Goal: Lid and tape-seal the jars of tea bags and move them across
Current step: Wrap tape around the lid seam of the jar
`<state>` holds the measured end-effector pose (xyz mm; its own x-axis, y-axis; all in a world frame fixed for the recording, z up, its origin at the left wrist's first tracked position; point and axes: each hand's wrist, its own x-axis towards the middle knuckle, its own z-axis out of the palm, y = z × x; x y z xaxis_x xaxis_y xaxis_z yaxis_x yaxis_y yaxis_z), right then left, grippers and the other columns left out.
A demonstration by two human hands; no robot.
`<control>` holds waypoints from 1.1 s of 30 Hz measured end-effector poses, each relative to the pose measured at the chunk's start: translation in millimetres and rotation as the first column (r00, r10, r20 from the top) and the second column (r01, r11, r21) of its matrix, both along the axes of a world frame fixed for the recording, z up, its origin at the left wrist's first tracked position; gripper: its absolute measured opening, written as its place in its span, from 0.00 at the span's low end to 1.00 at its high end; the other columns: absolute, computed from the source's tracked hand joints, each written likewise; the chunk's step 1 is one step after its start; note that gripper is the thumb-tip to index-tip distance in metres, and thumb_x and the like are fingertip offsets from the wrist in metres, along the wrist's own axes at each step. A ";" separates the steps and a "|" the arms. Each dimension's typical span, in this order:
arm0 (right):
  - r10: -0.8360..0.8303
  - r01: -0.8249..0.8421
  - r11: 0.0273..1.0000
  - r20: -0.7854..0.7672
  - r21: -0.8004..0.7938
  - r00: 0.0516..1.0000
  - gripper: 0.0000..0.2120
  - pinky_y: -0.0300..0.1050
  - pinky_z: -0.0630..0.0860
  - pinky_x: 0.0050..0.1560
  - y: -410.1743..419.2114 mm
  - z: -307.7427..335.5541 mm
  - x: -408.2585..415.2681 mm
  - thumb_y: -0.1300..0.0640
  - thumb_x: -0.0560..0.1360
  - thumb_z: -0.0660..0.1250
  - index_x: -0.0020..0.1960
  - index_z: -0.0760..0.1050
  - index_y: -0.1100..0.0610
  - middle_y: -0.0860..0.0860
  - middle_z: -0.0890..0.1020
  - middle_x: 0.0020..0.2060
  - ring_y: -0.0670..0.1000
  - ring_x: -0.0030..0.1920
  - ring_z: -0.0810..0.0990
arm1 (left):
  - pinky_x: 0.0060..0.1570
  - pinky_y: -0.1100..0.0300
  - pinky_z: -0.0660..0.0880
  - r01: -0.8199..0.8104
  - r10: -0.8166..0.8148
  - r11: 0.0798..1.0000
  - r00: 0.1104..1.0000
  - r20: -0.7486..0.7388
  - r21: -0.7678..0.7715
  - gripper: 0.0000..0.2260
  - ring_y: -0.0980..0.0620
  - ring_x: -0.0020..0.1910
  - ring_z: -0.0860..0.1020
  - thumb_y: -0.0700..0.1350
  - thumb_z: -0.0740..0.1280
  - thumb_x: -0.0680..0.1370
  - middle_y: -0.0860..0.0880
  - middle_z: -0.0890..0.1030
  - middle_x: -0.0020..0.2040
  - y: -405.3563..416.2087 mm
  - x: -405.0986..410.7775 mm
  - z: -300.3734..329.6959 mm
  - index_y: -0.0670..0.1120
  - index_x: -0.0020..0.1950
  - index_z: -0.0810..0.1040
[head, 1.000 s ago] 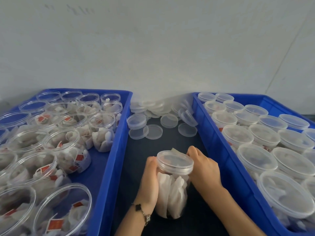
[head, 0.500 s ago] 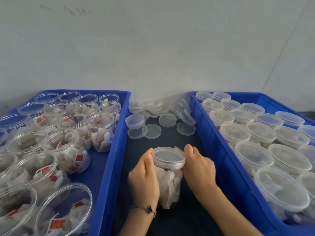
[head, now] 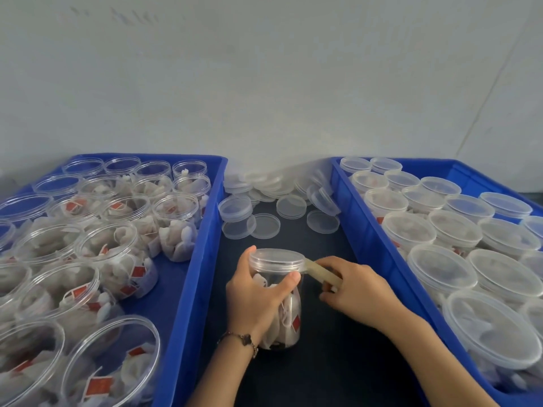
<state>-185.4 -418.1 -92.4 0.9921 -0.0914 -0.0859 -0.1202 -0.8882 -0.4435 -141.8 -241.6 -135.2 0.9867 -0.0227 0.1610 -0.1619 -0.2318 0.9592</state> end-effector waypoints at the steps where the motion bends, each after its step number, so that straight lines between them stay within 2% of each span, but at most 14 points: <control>1: 0.001 0.001 0.998 -0.020 0.070 1.000 0.25 0.37 0.77 0.40 -2.7 0.0 -1.0 0.43 0.67 0.73 0.60 0.66 0.33 0.40 0.79 0.38 0.40 0.38 0.79 | 0.37 0.84 0.66 0.014 -0.014 1.000 1.000 -0.002 -0.006 0.39 0.77 0.44 0.71 0.55 0.77 0.63 0.67 0.73 0.48 1.0 1.4 -0.4 0.52 0.71 0.67; 3: -0.023 0.020 0.977 0.014 0.212 1.000 0.34 0.41 0.78 0.44 -6.3 -1.1 -4.0 0.29 0.56 0.72 0.59 0.62 0.25 0.43 0.81 0.38 0.41 0.40 0.80 | 0.37 0.83 0.66 0.030 -0.030 0.999 0.999 0.011 -0.013 0.40 0.79 0.45 0.71 0.59 0.76 0.60 0.67 0.74 0.48 2.6 1.9 -1.5 0.53 0.70 0.68; 4: -0.047 0.034 0.967 0.045 0.253 0.998 0.37 0.43 0.78 0.46 -7.9 -2.0 -4.8 0.23 0.50 0.68 0.57 0.59 0.21 0.44 0.81 0.39 0.43 0.41 0.80 | 0.38 0.84 0.66 0.035 -0.035 0.999 0.999 0.018 -0.010 0.41 0.81 0.46 0.70 0.61 0.75 0.59 0.67 0.74 0.49 3.3 0.9 -1.9 0.53 0.70 0.68; 7: -0.102 0.080 0.981 0.117 0.175 0.988 0.37 0.40 0.76 0.42 -10.7 1.7 -3.4 0.16 0.45 0.57 0.53 0.55 0.20 0.42 0.79 0.38 0.42 0.40 0.78 | 0.38 0.84 0.65 0.047 -0.047 0.999 0.999 0.012 -0.004 0.39 0.82 0.46 0.69 0.60 0.75 0.60 0.66 0.75 0.49 6.9 1.0 -2.7 0.54 0.69 0.69; 9: -0.116 0.117 0.993 0.140 0.001 0.983 0.33 0.38 0.71 0.38 -9.3 5.2 -1.1 0.20 0.52 0.62 0.53 0.56 0.25 0.38 0.76 0.35 0.40 0.37 0.75 | 0.38 0.82 0.67 0.038 -0.038 0.999 0.999 0.004 -0.026 0.36 0.80 0.46 0.71 0.57 0.77 0.60 0.66 0.76 0.49 11.1 3.2 -3.9 0.54 0.67 0.71; 12: -0.139 0.179 0.960 0.187 -0.214 0.972 0.19 0.42 0.73 0.36 -8.2 3.1 6.1 0.40 0.70 0.68 0.54 0.63 0.37 0.40 0.74 0.34 0.42 0.34 0.74 | 0.39 0.78 0.70 0.057 -0.059 0.997 0.998 -0.021 -0.060 0.34 0.77 0.47 0.73 0.54 0.78 0.60 0.67 0.80 0.46 14.4 2.8 -2.1 0.54 0.64 0.73; 15: -0.170 0.212 0.952 0.196 -0.222 0.966 0.11 0.45 0.75 0.38 -9.2 4.7 15.9 0.49 0.74 0.65 0.53 0.66 0.41 0.43 0.76 0.35 0.45 0.34 0.74 | 0.39 0.78 0.71 0.137 -0.145 0.976 0.989 -0.032 -0.168 0.36 0.74 0.46 0.76 0.54 0.77 0.58 0.73 0.78 0.45 11.0 -2.1 5.1 0.49 0.65 0.74; 17: -0.155 0.199 0.960 0.217 -0.199 0.964 0.10 0.45 0.74 0.38 -7.5 6.2 20.0 0.50 0.74 0.65 0.52 0.67 0.42 0.43 0.76 0.35 0.44 0.34 0.74 | 0.38 0.76 0.73 0.182 -0.202 0.950 0.978 -0.053 -0.254 0.38 0.69 0.45 0.79 0.56 0.75 0.57 0.70 0.80 0.44 10.4 -3.1 10.0 0.46 0.65 0.74; 19: -0.144 0.189 0.965 0.236 -0.180 0.961 0.10 0.45 0.74 0.38 -7.3 6.3 20.8 0.51 0.74 0.65 0.52 0.66 0.42 0.43 0.76 0.36 0.44 0.34 0.74 | 0.39 0.73 0.74 0.226 -0.251 0.928 0.967 -0.051 -0.296 0.38 0.65 0.46 0.80 0.55 0.79 0.57 0.66 0.82 0.45 12.5 -2.3 14.9 0.44 0.64 0.75; 22: -0.110 0.154 0.974 0.249 -0.165 0.962 0.08 0.45 0.73 0.38 -3.5 6.3 20.5 0.49 0.74 0.64 0.51 0.67 0.43 0.44 0.78 0.37 0.46 0.36 0.75 | 0.42 0.68 0.77 0.291 -0.329 0.887 0.943 -0.052 -0.358 0.39 0.57 0.48 0.82 0.59 0.74 0.55 0.57 0.84 0.48 16.6 -2.7 18.2 0.46 0.64 0.75; 25: -0.045 0.085 0.988 0.288 -0.126 0.957 0.04 0.44 0.72 0.38 9.3 9.0 22.4 0.48 0.75 0.63 0.48 0.69 0.44 0.44 0.78 0.36 0.45 0.37 0.76 | 0.42 0.64 0.78 0.376 -0.435 0.837 0.898 -0.064 -0.398 0.42 0.53 0.50 0.82 0.64 0.77 0.52 0.53 0.84 0.52 18.4 -3.8 23.2 0.50 0.63 0.74; 28: 0.013 0.032 0.988 0.293 -0.150 0.956 0.04 0.45 0.71 0.38 20.5 10.4 22.6 0.49 0.75 0.62 0.49 0.69 0.47 0.45 0.78 0.36 0.48 0.37 0.76 | 0.50 0.58 0.78 0.464 -0.508 0.825 0.859 -0.064 -0.322 0.46 0.54 0.56 0.80 0.71 0.75 0.50 0.52 0.82 0.57 19.0 -0.5 29.8 0.54 0.64 0.72; 31: 0.032 0.017 0.982 0.252 -0.190 0.967 0.06 0.44 0.70 0.38 22.4 7.5 20.7 0.52 0.76 0.61 0.52 0.68 0.48 0.46 0.78 0.38 0.49 0.38 0.76 | 0.49 0.66 0.76 0.505 -0.540 0.822 0.838 -0.078 -0.261 0.52 0.63 0.54 0.78 0.72 0.74 0.46 0.53 0.77 0.59 18.2 1.8 32.2 0.53 0.65 0.66; 33: 0.013 0.035 0.978 0.227 -0.204 0.974 0.06 0.44 0.71 0.38 20.6 6.5 19.2 0.52 0.77 0.61 0.54 0.68 0.47 0.45 0.78 0.38 0.48 0.38 0.76 | 0.48 0.68 0.76 0.524 -0.559 0.816 0.822 -0.106 -0.244 0.53 0.63 0.53 0.78 0.73 0.74 0.45 0.51 0.74 0.60 17.4 0.9 30.8 0.51 0.64 0.64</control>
